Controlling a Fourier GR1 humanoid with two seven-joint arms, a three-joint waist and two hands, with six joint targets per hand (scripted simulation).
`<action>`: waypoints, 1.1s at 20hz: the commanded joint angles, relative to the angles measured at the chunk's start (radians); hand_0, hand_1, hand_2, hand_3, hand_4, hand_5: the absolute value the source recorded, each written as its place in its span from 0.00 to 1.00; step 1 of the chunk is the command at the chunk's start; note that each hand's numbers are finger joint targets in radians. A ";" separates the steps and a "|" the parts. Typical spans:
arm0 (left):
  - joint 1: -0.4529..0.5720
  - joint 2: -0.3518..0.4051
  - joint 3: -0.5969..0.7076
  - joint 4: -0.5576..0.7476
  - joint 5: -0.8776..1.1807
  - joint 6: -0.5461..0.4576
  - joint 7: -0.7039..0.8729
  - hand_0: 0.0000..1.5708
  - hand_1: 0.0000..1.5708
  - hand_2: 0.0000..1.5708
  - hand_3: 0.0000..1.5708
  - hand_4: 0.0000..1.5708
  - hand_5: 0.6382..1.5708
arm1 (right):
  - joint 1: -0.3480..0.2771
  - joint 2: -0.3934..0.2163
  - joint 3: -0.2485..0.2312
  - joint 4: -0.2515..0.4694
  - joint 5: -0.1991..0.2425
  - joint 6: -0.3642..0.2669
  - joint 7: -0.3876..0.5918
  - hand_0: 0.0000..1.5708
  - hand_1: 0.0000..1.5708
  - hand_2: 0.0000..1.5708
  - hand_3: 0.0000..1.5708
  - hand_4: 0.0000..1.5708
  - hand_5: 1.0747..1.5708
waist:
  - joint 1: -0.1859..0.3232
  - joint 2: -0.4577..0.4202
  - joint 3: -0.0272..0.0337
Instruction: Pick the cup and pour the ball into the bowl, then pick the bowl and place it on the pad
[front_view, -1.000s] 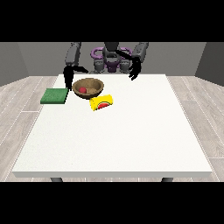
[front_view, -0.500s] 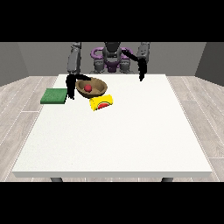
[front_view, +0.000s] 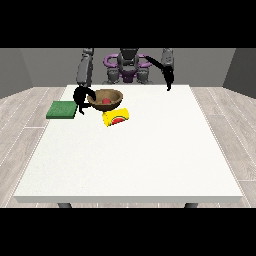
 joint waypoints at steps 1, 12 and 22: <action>0.017 0.022 0.037 0.061 0.017 -0.015 0.014 0.00 0.00 0.00 0.00 0.00 0.10 | -0.001 0.032 0.040 0.016 0.020 -0.076 0.166 1.00 1.00 1.00 0.54 0.55 0.94 | -0.040 -0.050 0.0279; 0.074 0.065 0.142 0.216 0.055 -0.041 -0.122 0.00 0.00 0.00 0.00 0.00 0.08 | -0.057 -0.117 0.086 -0.129 0.028 -0.085 0.450 1.00 1.00 1.00 0.58 0.56 0.96 | -0.142 -0.119 0.0289; 0.004 -0.036 0.055 0.134 -0.033 0.056 -0.113 0.00 0.00 0.00 0.00 0.00 0.07 | -0.075 -0.314 -0.073 0.024 -0.092 0.110 0.378 1.00 1.00 1.00 0.55 0.56 1.00 | -0.060 0.016 0.0299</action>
